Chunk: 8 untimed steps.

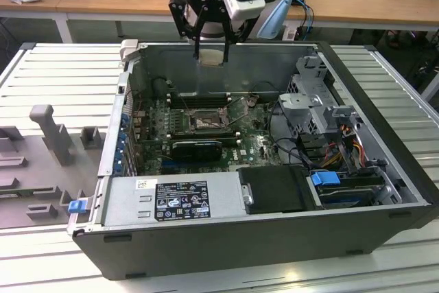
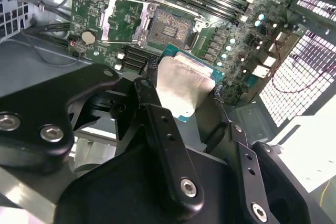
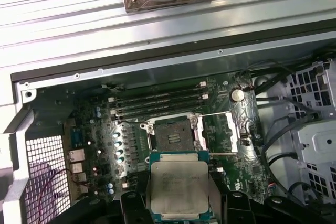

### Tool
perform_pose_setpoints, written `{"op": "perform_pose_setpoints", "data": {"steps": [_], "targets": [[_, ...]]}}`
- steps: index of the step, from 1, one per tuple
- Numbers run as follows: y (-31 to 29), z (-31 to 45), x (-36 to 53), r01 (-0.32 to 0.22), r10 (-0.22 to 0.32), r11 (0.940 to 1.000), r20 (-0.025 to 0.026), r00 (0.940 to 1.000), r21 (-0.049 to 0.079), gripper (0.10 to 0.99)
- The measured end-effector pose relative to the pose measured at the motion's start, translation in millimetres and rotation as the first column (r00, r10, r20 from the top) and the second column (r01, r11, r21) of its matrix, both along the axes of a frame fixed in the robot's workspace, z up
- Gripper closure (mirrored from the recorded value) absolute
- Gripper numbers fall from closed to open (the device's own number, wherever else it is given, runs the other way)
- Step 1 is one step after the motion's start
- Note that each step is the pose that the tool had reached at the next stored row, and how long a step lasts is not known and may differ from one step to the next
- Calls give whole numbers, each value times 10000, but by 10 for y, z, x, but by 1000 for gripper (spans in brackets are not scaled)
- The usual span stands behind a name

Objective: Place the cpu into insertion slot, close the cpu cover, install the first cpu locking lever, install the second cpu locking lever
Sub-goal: 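Place the cpu into insertion slot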

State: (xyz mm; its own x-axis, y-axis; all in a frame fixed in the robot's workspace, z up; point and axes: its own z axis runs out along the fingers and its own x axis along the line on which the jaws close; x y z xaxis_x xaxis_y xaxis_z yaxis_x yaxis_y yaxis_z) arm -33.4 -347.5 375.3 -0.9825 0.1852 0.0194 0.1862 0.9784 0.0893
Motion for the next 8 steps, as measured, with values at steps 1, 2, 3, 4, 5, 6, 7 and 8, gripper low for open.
{"op": "perform_pose_setpoints", "data": {"steps": [1, 2, 3, 4, 5, 6, 7, 8], "targets": [[0, -1, 0, 133, -133, 9999, 0, 9999, 0, 557], [0, -1, 0, 255, -255, 9997, 0, 9997, -1, 557], [0, -1, 0, 348, -348, 9994, 0, 9994, -1, 557], [0, -2, 0, 467, -467, 9989, 0, 9989, 0, 557], [0, -2, 0, 594, -594, 9982, 0, 9982, 0, 557], [0, -2, 0, 668, -668, 9978, 0, 9978, 0, 557], [0, -3, 0, 791, -791, 9969, 0, 9969, 0, 557], [0, -3, 0, 906, -906, 9959, 0, 9959, -1, 557]]}}
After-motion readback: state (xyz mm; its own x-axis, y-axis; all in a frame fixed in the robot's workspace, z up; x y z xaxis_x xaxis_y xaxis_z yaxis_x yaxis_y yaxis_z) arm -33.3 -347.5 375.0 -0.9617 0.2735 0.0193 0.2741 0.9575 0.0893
